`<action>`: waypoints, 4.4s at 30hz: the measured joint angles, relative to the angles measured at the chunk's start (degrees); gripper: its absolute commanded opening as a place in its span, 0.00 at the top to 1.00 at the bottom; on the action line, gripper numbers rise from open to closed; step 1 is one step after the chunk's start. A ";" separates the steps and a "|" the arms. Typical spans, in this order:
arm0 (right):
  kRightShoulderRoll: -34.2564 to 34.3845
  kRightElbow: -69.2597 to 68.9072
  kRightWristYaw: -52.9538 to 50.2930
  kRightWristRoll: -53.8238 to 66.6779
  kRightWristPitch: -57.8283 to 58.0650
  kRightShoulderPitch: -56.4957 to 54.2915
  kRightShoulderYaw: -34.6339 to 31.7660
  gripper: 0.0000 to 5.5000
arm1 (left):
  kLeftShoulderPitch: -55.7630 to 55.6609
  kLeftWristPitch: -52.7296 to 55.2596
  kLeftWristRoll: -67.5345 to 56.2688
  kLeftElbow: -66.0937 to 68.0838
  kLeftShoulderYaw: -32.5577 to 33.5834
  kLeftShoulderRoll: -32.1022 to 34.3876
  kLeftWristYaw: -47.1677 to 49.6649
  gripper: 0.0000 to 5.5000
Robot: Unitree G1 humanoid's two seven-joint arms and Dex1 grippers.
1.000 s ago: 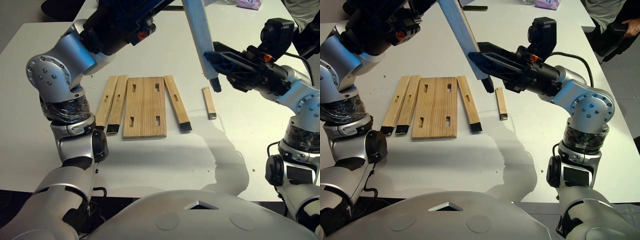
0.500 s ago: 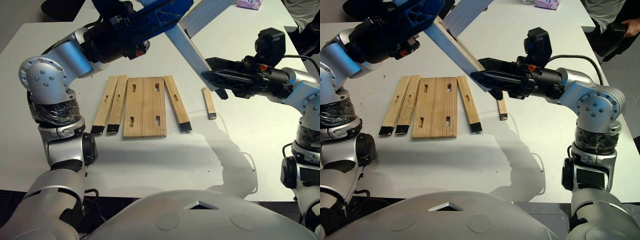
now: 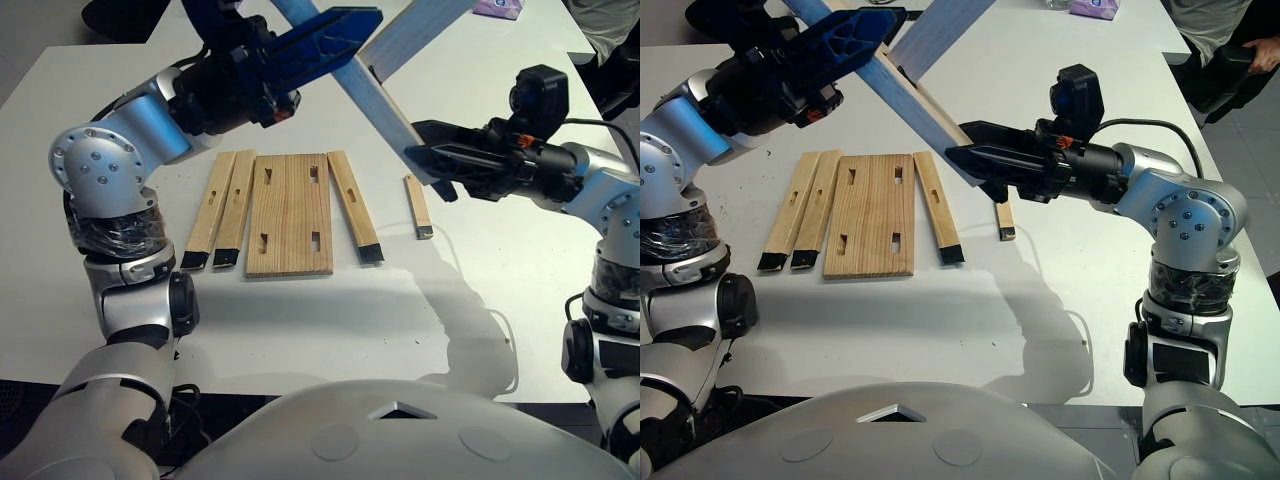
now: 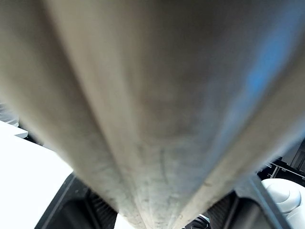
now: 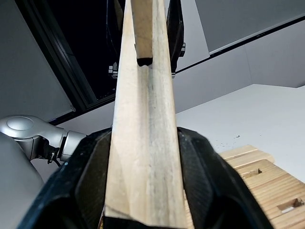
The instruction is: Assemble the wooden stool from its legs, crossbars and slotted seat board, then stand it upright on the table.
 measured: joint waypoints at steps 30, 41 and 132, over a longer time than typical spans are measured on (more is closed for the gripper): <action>-0.40 2.28 -0.61 0.89 -1.16 0.51 -0.22 0.63 | 1.06 -3.13 0.99 -0.60 3.90 -0.69 2.67 0.57; 2.86 -0.98 -4.33 3.00 -1.04 3.53 0.87 0.63 | 1.11 -4.30 -4.37 -0.71 4.19 -4.43 8.41 0.57; 6.39 14.00 -12.93 -26.68 -26.18 4.88 -0.11 0.42 | 14.60 -34.97 46.64 17.12 -6.82 29.49 -49.98 0.63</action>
